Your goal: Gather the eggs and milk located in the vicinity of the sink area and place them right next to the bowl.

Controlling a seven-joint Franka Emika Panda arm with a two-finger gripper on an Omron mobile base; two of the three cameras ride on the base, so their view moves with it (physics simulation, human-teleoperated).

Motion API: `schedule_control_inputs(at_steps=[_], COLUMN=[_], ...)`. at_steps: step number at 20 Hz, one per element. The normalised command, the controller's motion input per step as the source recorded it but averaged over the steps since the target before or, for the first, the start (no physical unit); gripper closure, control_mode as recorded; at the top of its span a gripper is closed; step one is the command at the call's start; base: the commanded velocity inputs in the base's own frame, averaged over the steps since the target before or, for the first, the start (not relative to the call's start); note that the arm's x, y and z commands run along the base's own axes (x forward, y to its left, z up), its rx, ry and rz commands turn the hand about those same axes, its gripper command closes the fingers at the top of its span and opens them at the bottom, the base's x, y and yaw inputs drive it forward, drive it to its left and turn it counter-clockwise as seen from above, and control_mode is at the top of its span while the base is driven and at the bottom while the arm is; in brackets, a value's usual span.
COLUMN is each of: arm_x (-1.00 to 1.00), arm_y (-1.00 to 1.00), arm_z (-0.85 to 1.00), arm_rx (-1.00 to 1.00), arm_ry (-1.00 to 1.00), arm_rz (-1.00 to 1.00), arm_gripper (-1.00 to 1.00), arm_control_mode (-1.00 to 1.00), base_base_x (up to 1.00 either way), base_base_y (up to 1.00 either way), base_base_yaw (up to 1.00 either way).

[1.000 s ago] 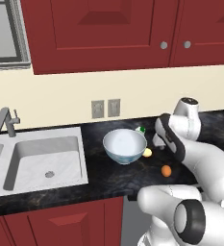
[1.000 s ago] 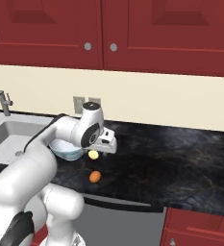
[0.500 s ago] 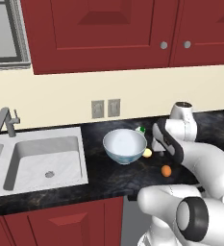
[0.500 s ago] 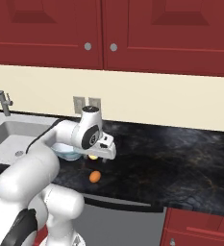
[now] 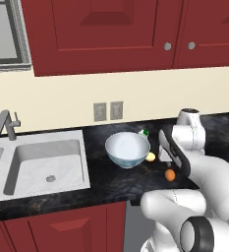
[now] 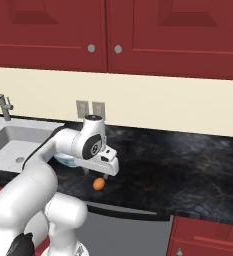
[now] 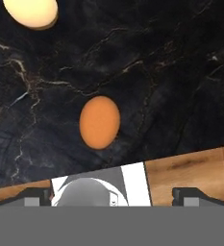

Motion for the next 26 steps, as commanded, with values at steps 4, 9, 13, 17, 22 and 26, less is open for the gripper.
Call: schedule_control_inputs(at_steps=[4,9,13,17,22,26], arm_x=[0.06,0.35,0.39,0.25,0.01,-0.12], arm_y=[0.03,0.11,0.06,-0.01,-0.07,-0.21], arm_z=[0.00,-0.10,-0.17,-0.33,-0.25,-0.16], arm_rx=[0.00,0.00,-0.03,-0.04,-0.01,0.00], arm_ry=[0.00,0.00,0.00,0.00,0.01,0.00], arm_rz=[0.00,0.00,0.00,0.00,0.00,0.00], arm_gripper=[-1.00,-1.00,-1.00,-1.00,-1.00,-1.00], arm_control_mode=[-1.00,-1.00,-1.00,-1.00,-1.00,-1.00], base_base_x=[0.00,0.00,0.00,0.00,0.00,0.00], base_base_y=[0.00,0.00,0.00,0.00,0.00,0.00], base_base_yaw=[0.00,0.00,0.00,0.00,0.00,0.00])
